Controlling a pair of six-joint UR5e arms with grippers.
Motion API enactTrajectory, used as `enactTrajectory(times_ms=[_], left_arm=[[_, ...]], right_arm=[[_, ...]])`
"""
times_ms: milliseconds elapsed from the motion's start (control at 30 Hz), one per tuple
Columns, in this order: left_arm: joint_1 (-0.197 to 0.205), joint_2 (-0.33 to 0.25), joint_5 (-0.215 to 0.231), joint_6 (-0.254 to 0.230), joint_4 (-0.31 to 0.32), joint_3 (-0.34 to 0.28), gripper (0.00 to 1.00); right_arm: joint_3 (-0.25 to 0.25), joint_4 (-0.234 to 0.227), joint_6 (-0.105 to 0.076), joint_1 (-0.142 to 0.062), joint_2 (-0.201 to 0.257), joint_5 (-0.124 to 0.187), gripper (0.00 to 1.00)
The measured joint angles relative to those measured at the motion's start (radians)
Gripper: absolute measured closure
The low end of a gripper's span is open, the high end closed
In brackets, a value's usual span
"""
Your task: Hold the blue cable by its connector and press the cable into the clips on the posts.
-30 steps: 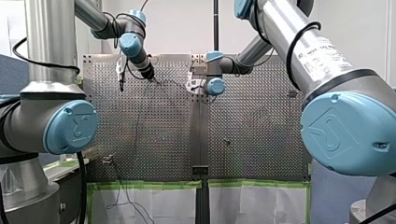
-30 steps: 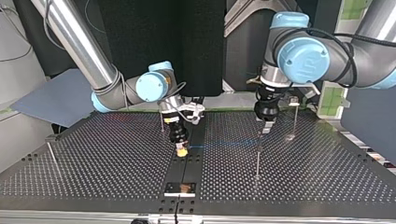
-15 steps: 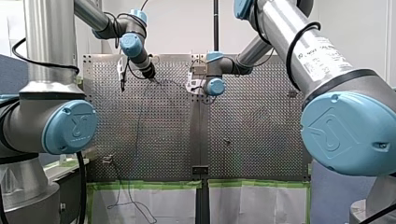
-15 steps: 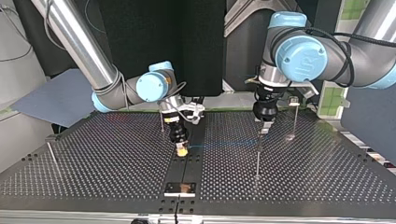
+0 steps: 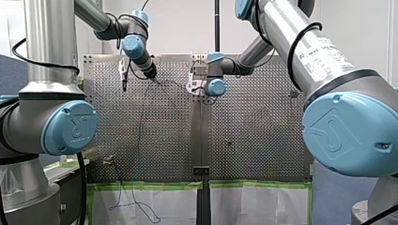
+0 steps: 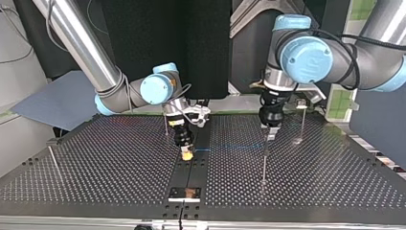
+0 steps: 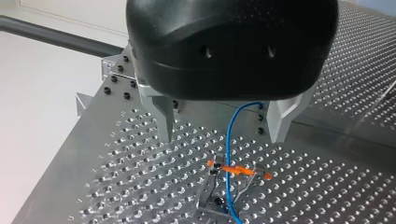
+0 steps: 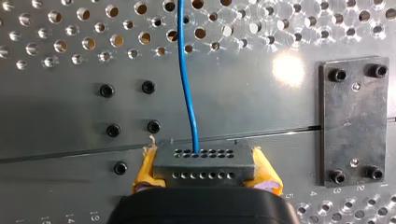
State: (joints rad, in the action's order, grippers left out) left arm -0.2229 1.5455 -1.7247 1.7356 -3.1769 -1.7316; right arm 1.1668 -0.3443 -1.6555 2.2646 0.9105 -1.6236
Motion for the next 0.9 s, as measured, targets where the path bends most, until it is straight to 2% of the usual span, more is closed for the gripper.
enactTrajectory(times_ms=[367, 667, 900], left_arm=[[-0.035, 0.082, -0.034, -0.083, 0.102, 0.0, 0.0], [-0.059, 0.094, -0.055, -0.065, 0.182, 0.0, 0.0], [-0.078, 0.123, -0.09, -0.068, 0.246, 0.0, 0.0]], right_arm=[[0.0, 0.001, 0.0, 0.002, -0.001, 0.0, 1.0], [0.0, 0.001, 0.0, 0.007, -0.003, 0.0, 1.0], [0.0, 0.001, 0.0, 0.008, -0.003, 0.0, 1.0]])
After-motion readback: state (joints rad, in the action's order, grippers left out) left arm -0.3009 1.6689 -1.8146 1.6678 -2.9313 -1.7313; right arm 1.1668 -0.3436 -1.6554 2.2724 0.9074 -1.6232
